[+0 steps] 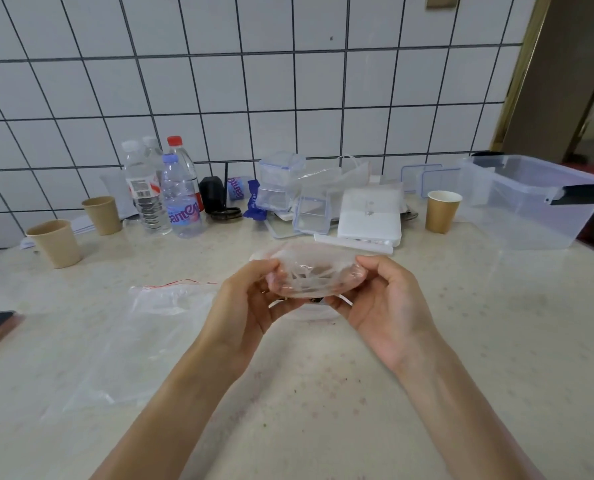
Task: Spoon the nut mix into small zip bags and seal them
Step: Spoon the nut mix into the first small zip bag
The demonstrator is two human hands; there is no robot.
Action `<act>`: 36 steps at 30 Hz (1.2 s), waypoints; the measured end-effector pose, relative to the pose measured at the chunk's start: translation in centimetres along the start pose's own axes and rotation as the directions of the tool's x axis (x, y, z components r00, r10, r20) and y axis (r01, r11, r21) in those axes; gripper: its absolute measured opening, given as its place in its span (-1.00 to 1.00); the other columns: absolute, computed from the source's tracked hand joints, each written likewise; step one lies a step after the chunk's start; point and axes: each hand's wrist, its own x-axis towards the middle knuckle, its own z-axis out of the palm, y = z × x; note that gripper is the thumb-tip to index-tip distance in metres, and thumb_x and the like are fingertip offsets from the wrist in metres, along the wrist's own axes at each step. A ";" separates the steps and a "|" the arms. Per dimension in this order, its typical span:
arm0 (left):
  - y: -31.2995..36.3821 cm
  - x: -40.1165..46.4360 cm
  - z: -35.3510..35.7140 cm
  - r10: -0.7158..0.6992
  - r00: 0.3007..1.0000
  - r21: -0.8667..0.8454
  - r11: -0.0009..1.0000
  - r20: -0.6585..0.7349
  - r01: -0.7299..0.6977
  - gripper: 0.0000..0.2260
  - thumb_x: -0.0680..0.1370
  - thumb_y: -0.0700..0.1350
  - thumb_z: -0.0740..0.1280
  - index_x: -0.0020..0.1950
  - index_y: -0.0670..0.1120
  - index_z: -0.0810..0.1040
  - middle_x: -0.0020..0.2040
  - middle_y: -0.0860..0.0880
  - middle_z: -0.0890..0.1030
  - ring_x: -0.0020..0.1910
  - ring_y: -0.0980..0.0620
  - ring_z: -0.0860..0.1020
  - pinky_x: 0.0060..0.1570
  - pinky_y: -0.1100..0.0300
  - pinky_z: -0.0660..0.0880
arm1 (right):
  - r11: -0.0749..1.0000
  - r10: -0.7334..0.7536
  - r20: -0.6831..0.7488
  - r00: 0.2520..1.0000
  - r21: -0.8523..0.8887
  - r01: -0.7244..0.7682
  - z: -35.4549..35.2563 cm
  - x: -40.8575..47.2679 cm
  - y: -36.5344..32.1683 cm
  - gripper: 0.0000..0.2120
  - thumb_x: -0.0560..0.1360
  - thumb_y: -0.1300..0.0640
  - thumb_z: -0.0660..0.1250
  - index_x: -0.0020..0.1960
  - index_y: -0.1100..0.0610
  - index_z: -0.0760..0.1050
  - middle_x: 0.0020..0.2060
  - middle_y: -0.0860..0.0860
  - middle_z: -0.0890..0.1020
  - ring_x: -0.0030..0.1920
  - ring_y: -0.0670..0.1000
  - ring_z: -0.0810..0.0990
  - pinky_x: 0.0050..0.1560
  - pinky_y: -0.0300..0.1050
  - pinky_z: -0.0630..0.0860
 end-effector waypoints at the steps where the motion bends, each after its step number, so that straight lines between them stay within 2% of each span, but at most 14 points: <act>1: 0.1 0.1 0.0 -0.024 1.000 -0.050 0.998 0.003 0.024 -0.86 0.49 -0.13 0.38 -0.15 -0.14 0.71 -0.06 -0.12 0.68 -0.10 -0.04 0.68 -0.04 0.05 0.65 | 1.000 -0.010 0.009 1.000 0.003 0.010 0.1 -0.1 0.0 -0.56 0.59 0.20 0.18 -0.42 0.07 0.60 -0.42 -0.01 0.64 -0.32 -0.01 0.68 -0.20 -0.07 0.63; 4: 0.2 0.1 -0.3 -0.119 0.991 -0.251 0.959 0.057 0.129 -0.89 0.36 -0.14 0.43 -0.21 -0.13 0.55 -0.02 -0.13 0.61 -0.06 -0.06 0.62 -0.02 0.03 0.62 | 0.999 -0.043 0.009 0.999 0.014 0.043 0.0 0.0 0.0 -0.69 0.53 0.22 0.21 -0.36 0.11 0.55 -0.40 0.03 0.62 -0.30 0.02 0.66 -0.12 -0.01 0.57; 8: 0.3 0.2 -0.8 -0.142 0.985 -0.304 0.938 0.102 0.167 -0.66 0.32 -0.14 0.47 0.05 -0.20 0.58 0.11 -0.20 0.59 0.12 -0.14 0.57 0.18 -0.04 0.60 | 0.999 -0.024 0.059 0.998 -0.038 0.027 -0.3 -0.1 0.0 -0.84 0.44 0.19 0.35 -0.16 0.19 0.71 -0.10 0.18 0.69 -0.07 0.13 0.68 -0.05 0.00 0.65; 11: 0.3 0.1 -1.0 -0.051 0.992 -0.087 0.994 0.118 0.062 -0.83 0.37 -0.14 0.49 -0.10 -0.19 0.69 -0.03 -0.12 0.68 0.05 -0.10 0.65 0.17 0.01 0.60 | 0.969 -0.024 0.065 0.998 -0.244 0.039 -0.3 -0.4 0.1 -0.84 0.37 0.24 0.50 -0.05 0.24 0.71 0.00 0.22 0.72 -0.01 0.08 0.69 -0.03 -0.06 0.64; 14: 0.0 -0.2 -1.0 0.051 0.993 0.125 0.990 0.104 -0.064 -0.68 0.38 -0.21 0.51 0.06 -0.35 0.63 0.15 -0.25 0.70 0.17 -0.19 0.67 0.18 0.07 0.61 | 0.905 -0.080 -0.066 0.995 -0.422 0.045 -0.3 -0.1 0.6 -0.87 0.37 0.35 0.52 -0.08 0.27 0.70 -0.05 0.21 0.74 -0.06 0.06 0.69 -0.04 -0.07 0.62; 15: -0.2 -0.3 -0.9 0.080 0.995 0.167 0.982 0.067 -0.090 -0.72 0.37 -0.24 0.53 0.00 -0.34 0.59 0.15 -0.27 0.69 0.16 -0.21 0.67 0.15 0.06 0.63 | 0.904 -0.094 -0.122 0.988 -0.427 0.034 -0.1 -0.1 0.7 -0.93 0.41 0.37 0.47 -0.16 0.25 0.68 -0.14 0.18 0.73 -0.12 0.07 0.68 -0.07 -0.05 0.61; 17: -0.6 -0.5 -0.5 0.134 0.990 0.254 0.960 -0.039 -0.119 -0.80 0.37 -0.27 0.54 -0.18 -0.16 0.53 0.02 -0.25 0.69 0.02 -0.20 0.71 0.10 0.00 0.67 | 0.915 -0.112 -0.221 0.969 -0.402 0.014 -0.2 0.3 0.9 -0.84 0.49 0.36 0.40 -0.25 0.21 0.61 -0.29 0.13 0.65 -0.25 0.07 0.64 -0.19 -0.03 0.63; 19: -0.7 -0.6 0.0 0.178 0.974 0.346 0.930 -0.140 -0.120 -0.77 0.46 -0.27 0.53 -0.28 -0.05 0.55 -0.11 -0.19 0.69 -0.15 -0.09 0.71 0.06 -0.08 0.68 | 0.931 -0.109 -0.252 0.961 -0.364 0.010 -0.5 0.4 0.8 -0.85 0.53 0.30 0.41 -0.21 0.20 0.57 -0.32 0.13 0.63 -0.32 0.07 0.64 -0.26 -0.01 0.64; 23: -0.4 -0.8 0.2 0.253 0.937 0.426 0.895 -0.242 -0.131 -0.88 0.54 -0.20 0.50 -0.10 -0.13 0.57 -0.06 -0.27 0.66 -0.27 -0.08 0.68 -0.19 -0.02 0.70 | 0.972 -0.068 -0.244 0.967 -0.236 0.009 -1.0 0.3 0.4 -0.87 0.57 0.28 0.39 -0.15 0.15 0.61 -0.25 0.16 0.69 -0.27 0.12 0.71 -0.24 -0.01 0.66; 28: 0.0 -0.8 -0.3 0.294 0.926 0.490 0.859 -0.236 -0.148 -0.90 0.57 -0.26 0.45 -0.04 -0.11 0.56 0.00 0.02 0.69 -0.24 -0.11 0.74 -0.27 0.10 0.68 | 0.989 0.001 -0.231 0.973 -0.147 -0.036 -0.9 0.5 0.5 -0.89 0.56 0.25 0.36 0.00 0.31 0.61 -0.13 0.27 0.68 -0.20 0.14 0.68 -0.16 0.05 0.67; 30: -0.1 -0.8 -0.3 0.381 0.904 0.600 0.775 -0.193 -0.198 -0.84 0.59 -0.32 0.42 -0.05 -0.07 0.56 0.00 0.13 0.67 -0.24 -0.06 0.74 -0.28 0.16 0.67 | 0.981 -0.028 -0.279 0.960 -0.190 -0.027 -0.8 0.6 0.7 -0.91 0.54 0.27 0.33 -0.12 0.28 0.54 -0.27 0.22 0.57 -0.30 0.10 0.60 -0.18 0.08 0.67; 32: -0.3 -1.0 -0.3 0.523 0.847 0.763 0.584 -0.091 -0.278 -0.72 0.57 -0.37 0.41 -0.12 0.02 0.54 0.03 0.15 0.63 -0.21 0.07 0.71 -0.23 0.25 0.64 | 0.955 -0.100 -0.321 0.942 -0.296 0.001 -0.7 0.8 0.7 -0.86 0.53 0.27 0.31 -0.21 0.23 0.50 -0.38 0.11 0.45 -0.39 0.05 0.50 -0.23 0.05 0.65; 34: -0.3 -1.4 -0.3 0.617 0.786 0.869 0.367 0.042 -0.334 -0.65 0.53 -0.37 0.44 -0.14 0.11 0.53 0.14 0.16 0.54 -0.04 0.18 0.63 -0.13 0.34 0.57 | 0.918 -0.173 -0.324 0.930 -0.396 0.033 -0.6 0.7 0.6 -0.79 0.51 0.26 0.31 -0.31 0.17 0.48 -0.41 0.06 0.41 -0.39 0.05 0.46 -0.24 0.03 0.61; 36: -0.4 -1.7 -0.5 0.641 0.758 0.895 0.261 0.121 -0.363 -0.62 0.50 -0.39 0.44 -0.11 0.13 0.53 0.20 0.15 0.49 0.17 0.20 0.55 0.02 0.31 0.53 | 0.883 -0.221 -0.295 0.929 -0.464 0.063 -0.4 0.6 0.5 -0.79 0.42 0.21 0.34 -0.39 0.12 0.48 -0.43 0.03 0.44 -0.36 0.05 0.49 -0.21 0.02 0.60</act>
